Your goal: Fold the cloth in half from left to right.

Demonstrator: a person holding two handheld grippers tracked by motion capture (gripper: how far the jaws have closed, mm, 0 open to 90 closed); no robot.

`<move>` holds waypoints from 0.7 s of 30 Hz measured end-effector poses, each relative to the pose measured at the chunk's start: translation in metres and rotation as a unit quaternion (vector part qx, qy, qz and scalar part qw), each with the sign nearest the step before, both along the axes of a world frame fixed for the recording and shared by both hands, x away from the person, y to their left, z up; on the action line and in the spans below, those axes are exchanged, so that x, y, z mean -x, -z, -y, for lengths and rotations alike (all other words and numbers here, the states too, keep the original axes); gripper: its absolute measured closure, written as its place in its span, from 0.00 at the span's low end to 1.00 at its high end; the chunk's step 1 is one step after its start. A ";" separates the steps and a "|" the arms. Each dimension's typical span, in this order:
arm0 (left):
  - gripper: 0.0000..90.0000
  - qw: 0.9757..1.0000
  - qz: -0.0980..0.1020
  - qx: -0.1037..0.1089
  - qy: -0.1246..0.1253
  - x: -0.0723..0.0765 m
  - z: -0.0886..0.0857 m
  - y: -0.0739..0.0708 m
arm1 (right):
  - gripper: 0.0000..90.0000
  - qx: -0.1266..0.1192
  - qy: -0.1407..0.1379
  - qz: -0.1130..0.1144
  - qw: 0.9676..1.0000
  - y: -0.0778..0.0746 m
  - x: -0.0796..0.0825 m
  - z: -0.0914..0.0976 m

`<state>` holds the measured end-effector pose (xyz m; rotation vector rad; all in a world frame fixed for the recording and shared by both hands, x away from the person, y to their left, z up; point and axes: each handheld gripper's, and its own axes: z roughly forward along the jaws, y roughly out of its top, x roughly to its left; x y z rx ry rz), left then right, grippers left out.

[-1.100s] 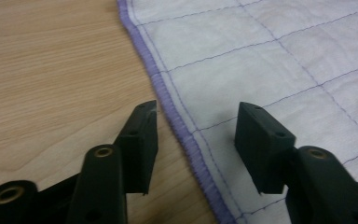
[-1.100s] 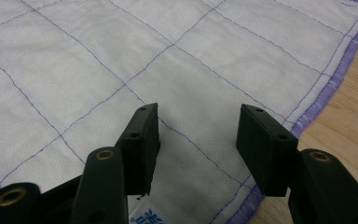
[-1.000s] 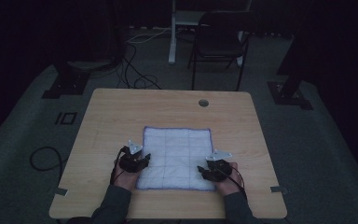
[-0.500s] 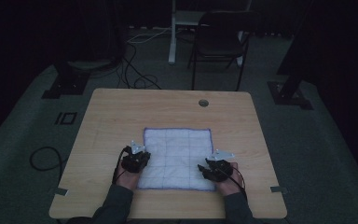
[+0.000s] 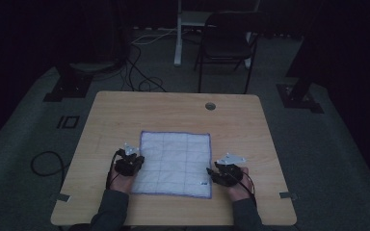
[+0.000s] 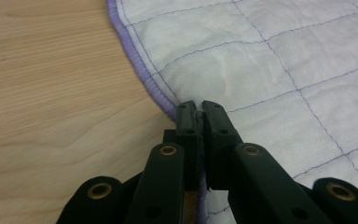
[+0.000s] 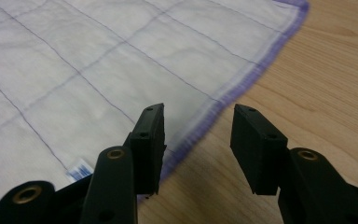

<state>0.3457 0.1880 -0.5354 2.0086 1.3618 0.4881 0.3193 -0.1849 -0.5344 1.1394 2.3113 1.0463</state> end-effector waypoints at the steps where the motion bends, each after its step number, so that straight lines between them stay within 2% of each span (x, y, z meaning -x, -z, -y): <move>1: 0.96 1.000 0.000 0.003 -0.003 0.000 -0.002 -0.001 | 0.61 0.000 0.001 0.000 1.000 0.000 0.000 0.000; 3: 0.96 1.000 0.003 0.013 -0.004 0.000 -0.004 -0.004 | 0.61 0.000 0.002 0.000 1.000 0.000 0.000 0.001; 7: 0.96 0.999 0.021 0.033 0.008 0.003 -0.005 -0.013 | 0.61 0.000 0.003 0.001 1.000 0.000 -0.001 0.001; 11: 0.96 0.998 0.031 0.051 0.030 0.008 -0.002 -0.022 | 0.61 0.000 0.004 0.002 1.000 0.000 -0.001 0.001; 14: 0.96 0.996 0.040 0.061 0.048 0.010 0.001 -0.029 | 0.61 0.001 0.005 0.003 1.000 0.000 -0.002 0.002; 16: 0.96 0.996 0.042 0.066 0.050 0.010 0.002 -0.030 | 0.61 0.001 0.006 0.003 1.000 0.000 -0.002 0.002; 17: 0.96 0.994 0.047 0.072 0.061 0.011 0.005 -0.035 | 0.61 0.002 0.006 0.003 1.000 0.000 -0.002 0.003; 21: 0.96 0.992 0.054 0.084 0.077 0.011 0.011 -0.046 | 0.61 0.001 0.009 0.003 1.000 0.000 -0.002 0.004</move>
